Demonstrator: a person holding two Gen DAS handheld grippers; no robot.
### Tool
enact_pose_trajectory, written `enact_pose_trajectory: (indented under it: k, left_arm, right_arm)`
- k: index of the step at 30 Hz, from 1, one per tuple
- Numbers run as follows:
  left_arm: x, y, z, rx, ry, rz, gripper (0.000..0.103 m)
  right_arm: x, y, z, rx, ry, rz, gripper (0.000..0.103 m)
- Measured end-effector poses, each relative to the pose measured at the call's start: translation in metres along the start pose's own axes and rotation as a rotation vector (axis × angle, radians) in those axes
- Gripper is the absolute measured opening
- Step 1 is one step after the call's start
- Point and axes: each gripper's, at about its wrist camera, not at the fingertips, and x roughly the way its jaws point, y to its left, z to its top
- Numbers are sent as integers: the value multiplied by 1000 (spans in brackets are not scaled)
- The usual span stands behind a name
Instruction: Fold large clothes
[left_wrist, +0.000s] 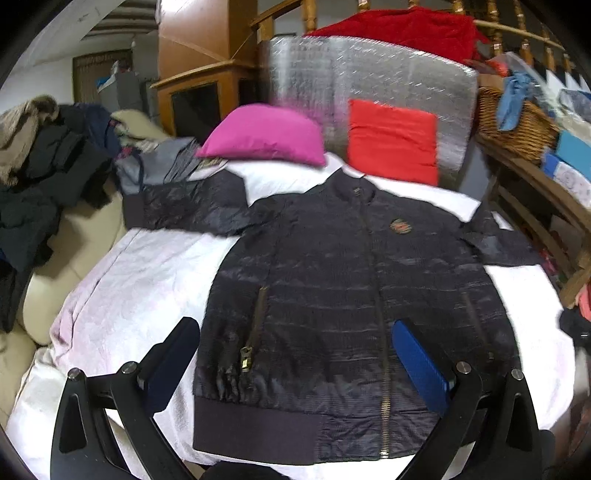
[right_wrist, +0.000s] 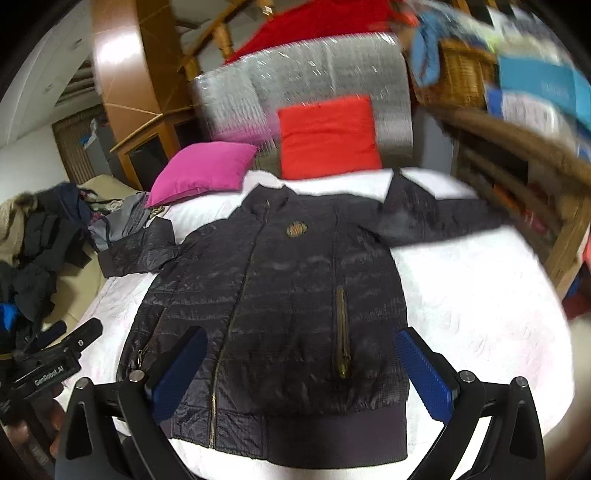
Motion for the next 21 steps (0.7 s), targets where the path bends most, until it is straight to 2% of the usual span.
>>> enact_pose_trajectory:
  k: [4,5,11,18,21]
  left_arm:
    - [32,20,-9,-34,60,55,103]
    - [42,25,-12,-40,77,69,103]
    - [78,52,-19,-112,146,102,103]
    - [110,63,-16,-151,170,116,103]
    - [122,66,-16,-166,180,124,103]
  right_arm:
    - [18,-65,1,179,46,42,103]
    - [24,-91,4,247,48,59,103]
    - [58,-217,34,576,-9,98,103]
    - [125,-315,83,803,-42,127,103]
    - [160,-346,104,858,-47,96,103]
